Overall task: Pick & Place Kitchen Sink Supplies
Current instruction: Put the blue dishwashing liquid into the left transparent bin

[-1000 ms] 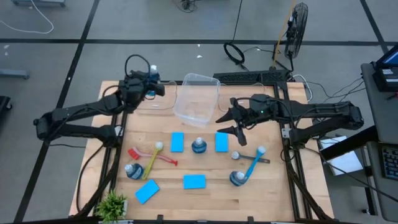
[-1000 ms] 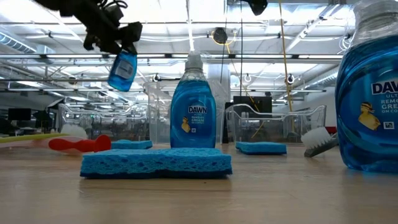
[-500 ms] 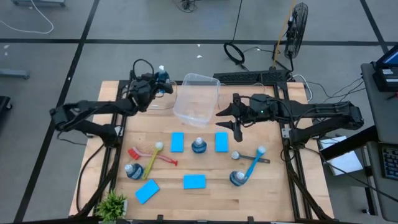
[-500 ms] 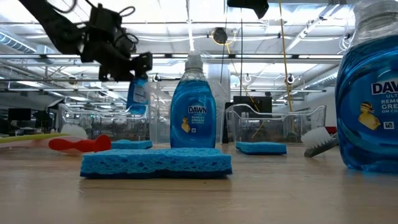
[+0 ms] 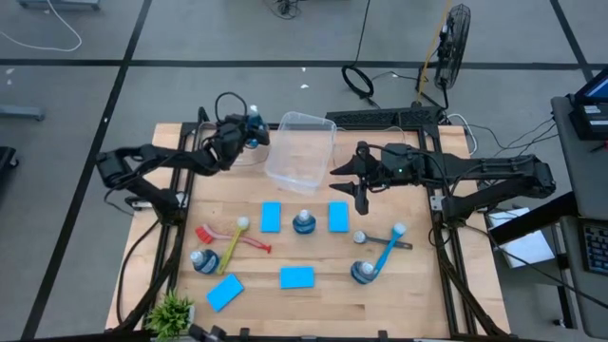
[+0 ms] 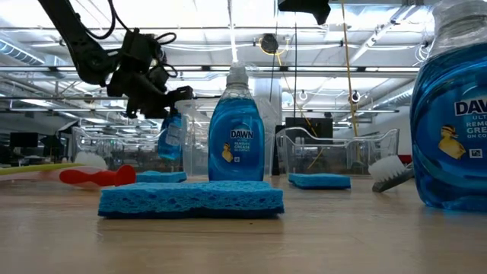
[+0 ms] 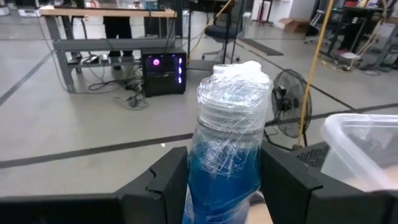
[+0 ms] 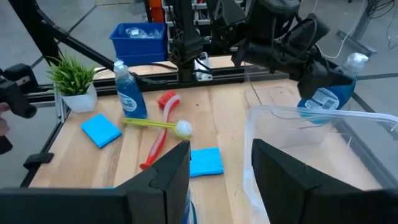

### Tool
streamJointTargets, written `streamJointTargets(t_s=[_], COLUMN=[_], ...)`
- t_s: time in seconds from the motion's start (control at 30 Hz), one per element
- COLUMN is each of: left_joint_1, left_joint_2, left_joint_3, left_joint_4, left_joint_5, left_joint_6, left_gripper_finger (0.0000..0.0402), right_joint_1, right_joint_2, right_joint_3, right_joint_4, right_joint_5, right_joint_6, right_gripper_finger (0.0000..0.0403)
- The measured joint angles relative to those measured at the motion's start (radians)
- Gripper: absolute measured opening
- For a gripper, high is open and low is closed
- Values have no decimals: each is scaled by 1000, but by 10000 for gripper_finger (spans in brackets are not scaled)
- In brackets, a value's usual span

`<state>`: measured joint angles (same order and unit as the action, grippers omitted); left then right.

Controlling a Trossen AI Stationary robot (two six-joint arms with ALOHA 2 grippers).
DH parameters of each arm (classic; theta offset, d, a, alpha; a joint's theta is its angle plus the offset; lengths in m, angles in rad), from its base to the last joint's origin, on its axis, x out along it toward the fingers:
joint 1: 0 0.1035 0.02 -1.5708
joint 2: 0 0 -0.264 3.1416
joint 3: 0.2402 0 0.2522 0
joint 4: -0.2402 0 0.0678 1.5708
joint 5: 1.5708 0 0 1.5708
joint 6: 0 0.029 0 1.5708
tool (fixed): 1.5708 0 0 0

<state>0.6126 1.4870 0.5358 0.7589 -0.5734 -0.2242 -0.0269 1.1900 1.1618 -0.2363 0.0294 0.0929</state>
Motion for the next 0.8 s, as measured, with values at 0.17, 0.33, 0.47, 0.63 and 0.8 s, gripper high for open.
streamJointTargets(t_s=[0.17,0.33,0.47,0.63,0.8], left_joint_1=[5,4,4,1,1], left_joint_2=[23,32,32,32,32], left_joint_3=[0,0,0,0,0], left_joint_4=[1,2,2,-7,-43], left_joint_5=[15,19,15,15,7], left_joint_6=[-42,-48,-37,-40,-44], left_gripper_finger=[169,169,169,170,213], right_joint_1=[0,0,0,0,0], right_joint_2=[0,0,0,0,0], right_joint_3=[0,0,0,0,0], right_joint_4=[0,0,0,0,0], right_joint_5=[0,0,0,0,0], right_joint_6=[0,0,0,0,0], right_gripper_finger=[157,155,155,155,155])
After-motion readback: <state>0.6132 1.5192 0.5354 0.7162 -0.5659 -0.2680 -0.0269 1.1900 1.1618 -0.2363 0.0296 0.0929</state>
